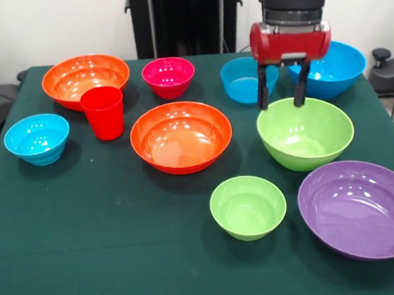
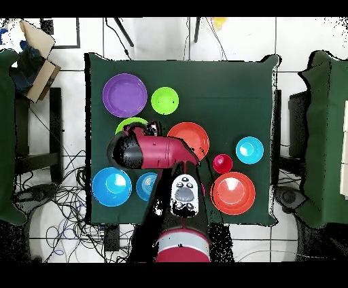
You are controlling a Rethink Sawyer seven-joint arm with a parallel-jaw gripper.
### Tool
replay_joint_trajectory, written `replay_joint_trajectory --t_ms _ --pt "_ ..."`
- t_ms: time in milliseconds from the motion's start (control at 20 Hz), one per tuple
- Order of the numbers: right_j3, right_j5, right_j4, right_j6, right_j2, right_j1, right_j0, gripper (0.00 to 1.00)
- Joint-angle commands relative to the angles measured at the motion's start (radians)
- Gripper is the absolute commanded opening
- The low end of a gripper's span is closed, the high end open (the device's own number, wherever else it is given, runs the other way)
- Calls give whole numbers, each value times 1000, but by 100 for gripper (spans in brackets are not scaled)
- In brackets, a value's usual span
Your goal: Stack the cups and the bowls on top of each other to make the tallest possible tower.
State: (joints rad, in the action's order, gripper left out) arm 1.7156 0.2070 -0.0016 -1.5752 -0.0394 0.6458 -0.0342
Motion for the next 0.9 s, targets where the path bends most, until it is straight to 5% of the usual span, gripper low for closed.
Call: replay_joint_trajectory --t_ms 50,450,900 --pt "-156 93 -11 -65 84 -151 -6 100" --pt "-170 55 -22 -46 166 -200 -73 100" --pt "-288 61 -20 -74 83 -298 -8 100"
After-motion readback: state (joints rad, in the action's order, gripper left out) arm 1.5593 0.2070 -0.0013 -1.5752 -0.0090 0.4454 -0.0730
